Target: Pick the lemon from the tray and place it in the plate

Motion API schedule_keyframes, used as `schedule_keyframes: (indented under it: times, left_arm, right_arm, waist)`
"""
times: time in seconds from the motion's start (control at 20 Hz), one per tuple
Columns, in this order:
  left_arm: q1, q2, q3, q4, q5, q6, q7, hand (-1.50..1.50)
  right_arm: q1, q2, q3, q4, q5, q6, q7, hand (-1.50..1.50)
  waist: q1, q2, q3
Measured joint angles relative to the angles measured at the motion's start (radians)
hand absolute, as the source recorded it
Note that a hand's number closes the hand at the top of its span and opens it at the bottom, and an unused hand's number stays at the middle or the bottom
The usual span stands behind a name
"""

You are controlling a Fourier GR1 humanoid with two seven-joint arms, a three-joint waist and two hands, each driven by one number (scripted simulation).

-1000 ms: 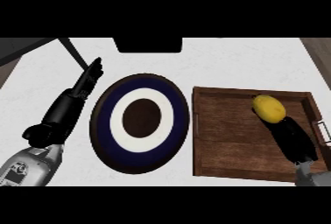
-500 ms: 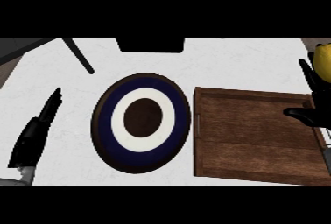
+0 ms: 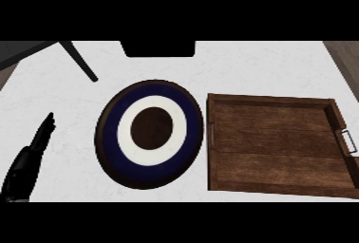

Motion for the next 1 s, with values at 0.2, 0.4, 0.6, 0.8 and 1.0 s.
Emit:
schedule_keyframes:
  times: [0.2, 0.4, 0.6, 0.8, 1.0]
  left_arm:
    - [-0.003, 0.000, 0.009, -0.001, -0.003, -0.004, 0.002, 0.00]
    - [-0.015, -0.001, 0.010, -0.012, -0.011, -0.005, 0.018, 0.00]
    - [-0.014, -0.013, 0.004, -0.025, -0.025, -0.009, 0.029, 0.00]
    - [-0.016, -0.014, 0.021, -0.012, -0.026, -0.029, 0.018, 0.00]
    - [-0.027, -0.035, 0.016, -0.009, -0.050, -0.023, 0.030, 0.00]
  right_arm:
    - [0.038, -0.133, -0.009, 0.000, 0.028, 0.128, 0.063, -1.50]
    - [0.025, -0.271, -0.009, 0.030, 0.066, 0.237, 0.135, -1.50]
    - [-0.028, -0.347, 0.020, 0.092, 0.106, 0.301, 0.211, -1.50]
    - [-0.111, -0.385, 0.081, 0.160, 0.145, 0.360, 0.282, -1.50]
    - [-0.199, -0.397, 0.141, 0.231, 0.175, 0.441, 0.336, -1.50]
  waist:
    - [0.001, 0.002, 0.000]
    - [0.008, 0.004, 0.000]
    - [0.016, 0.005, 0.000]
    - [0.023, 0.006, 0.000]
    - [0.024, 0.007, 0.000]
